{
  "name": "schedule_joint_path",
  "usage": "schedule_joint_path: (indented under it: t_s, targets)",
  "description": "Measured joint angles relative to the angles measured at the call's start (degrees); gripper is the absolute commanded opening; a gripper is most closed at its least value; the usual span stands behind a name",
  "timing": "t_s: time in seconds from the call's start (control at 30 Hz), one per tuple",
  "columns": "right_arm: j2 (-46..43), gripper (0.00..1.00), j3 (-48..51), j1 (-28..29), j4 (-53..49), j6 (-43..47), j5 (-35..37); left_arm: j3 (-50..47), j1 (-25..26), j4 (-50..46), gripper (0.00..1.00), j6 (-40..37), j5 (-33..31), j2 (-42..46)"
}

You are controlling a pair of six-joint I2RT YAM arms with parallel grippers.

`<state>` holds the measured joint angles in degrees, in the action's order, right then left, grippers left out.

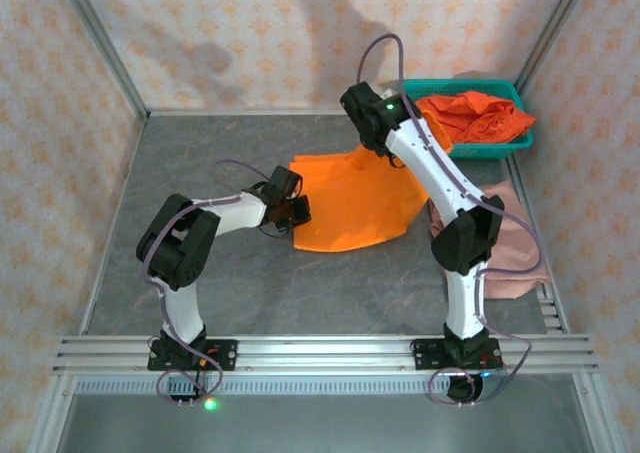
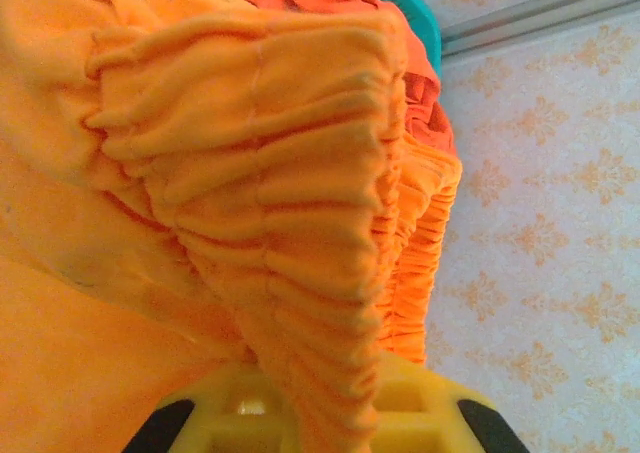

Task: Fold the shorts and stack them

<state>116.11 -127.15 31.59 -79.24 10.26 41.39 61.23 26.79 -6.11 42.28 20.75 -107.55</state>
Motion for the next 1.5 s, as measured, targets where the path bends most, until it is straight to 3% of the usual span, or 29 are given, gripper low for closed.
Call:
schedule_joint_path:
  t_s: [0.33,0.8,1.5]
  targets:
    - [8.2,0.0,-10.8,4.0,-7.8,-6.7,-1.3,0.0,4.0,6.5,0.0,3.0,0.1,-2.3]
    - [10.7,0.01,-11.7,4.3,-9.9,-10.3,-2.7,-1.9,5.5,10.5,0.0,5.5,1.1,-2.4]
    - [10.1,0.03,-11.7,-6.1,-9.3,-10.3,2.4,-14.3,9.7,12.9,0.0,7.0,0.6,6.7]
